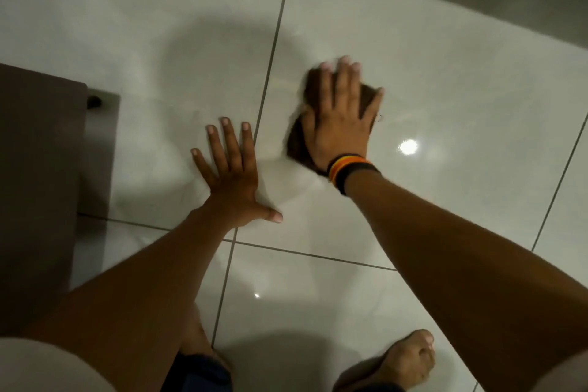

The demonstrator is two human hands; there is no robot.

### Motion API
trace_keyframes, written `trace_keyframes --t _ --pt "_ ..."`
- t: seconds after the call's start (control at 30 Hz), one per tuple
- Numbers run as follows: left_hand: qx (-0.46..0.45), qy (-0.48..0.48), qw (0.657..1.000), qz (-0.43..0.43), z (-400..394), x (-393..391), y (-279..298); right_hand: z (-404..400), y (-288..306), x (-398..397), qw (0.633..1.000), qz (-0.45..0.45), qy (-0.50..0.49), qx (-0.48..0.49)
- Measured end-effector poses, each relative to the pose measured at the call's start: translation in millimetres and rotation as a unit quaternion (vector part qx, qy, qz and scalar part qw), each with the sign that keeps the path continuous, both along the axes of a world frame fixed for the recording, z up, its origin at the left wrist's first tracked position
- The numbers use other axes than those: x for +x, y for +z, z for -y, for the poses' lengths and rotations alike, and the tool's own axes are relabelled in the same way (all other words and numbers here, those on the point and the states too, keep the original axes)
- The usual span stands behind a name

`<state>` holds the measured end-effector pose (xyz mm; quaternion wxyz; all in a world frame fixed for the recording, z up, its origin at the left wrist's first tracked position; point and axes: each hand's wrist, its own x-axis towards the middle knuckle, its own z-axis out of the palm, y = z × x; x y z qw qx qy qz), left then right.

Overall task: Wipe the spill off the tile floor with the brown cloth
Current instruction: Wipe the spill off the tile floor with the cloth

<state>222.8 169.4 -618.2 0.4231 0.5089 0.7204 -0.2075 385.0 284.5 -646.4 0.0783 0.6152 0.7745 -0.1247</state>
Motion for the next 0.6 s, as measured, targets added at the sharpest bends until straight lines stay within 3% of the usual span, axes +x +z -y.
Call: trace_keyframes --t 0.07,0.13,0.27,0.37,0.4,0.43,0.53,0.6 --pt "-0.025 -0.008 1.000 0.004 -5.3 -2.5 6.4 32.6 6.8 7.7 0.986 -0.021 0.164 -0.018" --pt "-0.047 -0.018 0.999 0.013 -7.8 -4.8 11.2 63.4 12.3 27.3 0.979 -0.008 0.199 -0.049" --pt "-0.065 -0.022 0.998 0.010 -4.1 -6.3 9.2 65.1 13.0 53.0 0.998 0.020 0.032 -0.058" --pt "-0.036 -0.025 0.999 0.002 -1.4 -8.0 0.4 29.5 5.2 10.2 0.983 0.017 -0.180 -0.025" --pt "-0.031 -0.029 0.999 0.001 -1.7 -8.2 -1.4 22.1 5.0 -6.2 0.979 0.014 -0.204 -0.018" --pt "-0.034 -0.032 0.999 -0.001 -1.6 -8.9 -1.7 21.7 3.2 -17.0 0.985 0.008 -0.172 -0.013" --pt "-0.040 -0.023 0.999 -0.007 -2.7 -7.9 -1.7 55.2 3.7 -3.8 0.992 -0.029 0.119 -0.019" --pt "-0.042 -0.024 0.999 -0.001 -2.0 -6.4 -0.1 84.6 8.0 33.3 0.983 -0.027 0.175 -0.041"
